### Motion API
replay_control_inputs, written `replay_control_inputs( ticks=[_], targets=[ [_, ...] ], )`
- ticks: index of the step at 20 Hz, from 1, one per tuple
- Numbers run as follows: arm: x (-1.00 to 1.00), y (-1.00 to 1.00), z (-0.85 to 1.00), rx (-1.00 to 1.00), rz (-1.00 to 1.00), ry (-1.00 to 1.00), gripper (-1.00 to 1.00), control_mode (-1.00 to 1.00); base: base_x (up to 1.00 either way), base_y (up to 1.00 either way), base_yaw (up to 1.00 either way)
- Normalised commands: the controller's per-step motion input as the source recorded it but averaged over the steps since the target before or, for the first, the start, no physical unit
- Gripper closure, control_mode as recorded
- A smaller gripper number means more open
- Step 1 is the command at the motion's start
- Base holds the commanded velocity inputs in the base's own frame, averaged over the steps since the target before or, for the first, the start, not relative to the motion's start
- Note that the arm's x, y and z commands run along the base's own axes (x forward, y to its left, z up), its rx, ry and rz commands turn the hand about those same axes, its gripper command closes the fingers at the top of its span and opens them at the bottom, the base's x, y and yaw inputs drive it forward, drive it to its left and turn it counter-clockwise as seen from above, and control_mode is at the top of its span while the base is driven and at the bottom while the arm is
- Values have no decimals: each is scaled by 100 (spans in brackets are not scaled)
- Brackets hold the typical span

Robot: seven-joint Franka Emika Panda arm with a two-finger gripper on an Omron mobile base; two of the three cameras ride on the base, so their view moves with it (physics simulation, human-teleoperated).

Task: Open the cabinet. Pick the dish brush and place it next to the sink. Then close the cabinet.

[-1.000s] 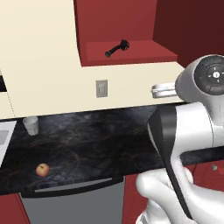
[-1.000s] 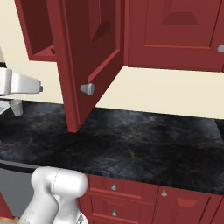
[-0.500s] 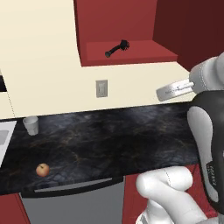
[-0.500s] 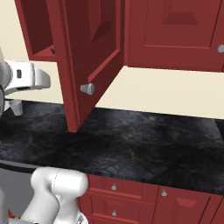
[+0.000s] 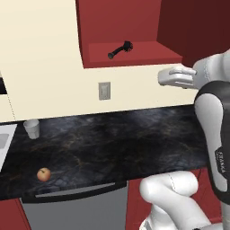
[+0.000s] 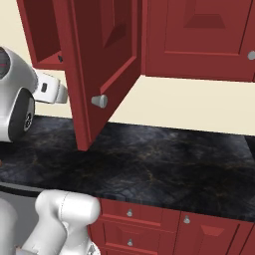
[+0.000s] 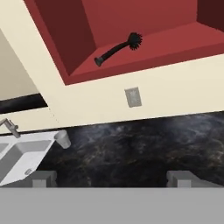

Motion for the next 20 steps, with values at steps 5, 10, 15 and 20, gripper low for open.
replay_control_inputs(
  ticks=[5, 10, 15, 20],
  targets=[
    [3, 21, 32, 5, -11, 3, -100, -100, 0, 0, 0],
    [9, 9, 44, -3, -3, 29, -100, -100, 0, 0, 0],
    [48, 0, 14, -1, 0, 22, -100, -100, 0, 0, 0],
    [43, 0, -26, 0, 0, -5, -100, -100, 0, 0, 0]
  ],
)
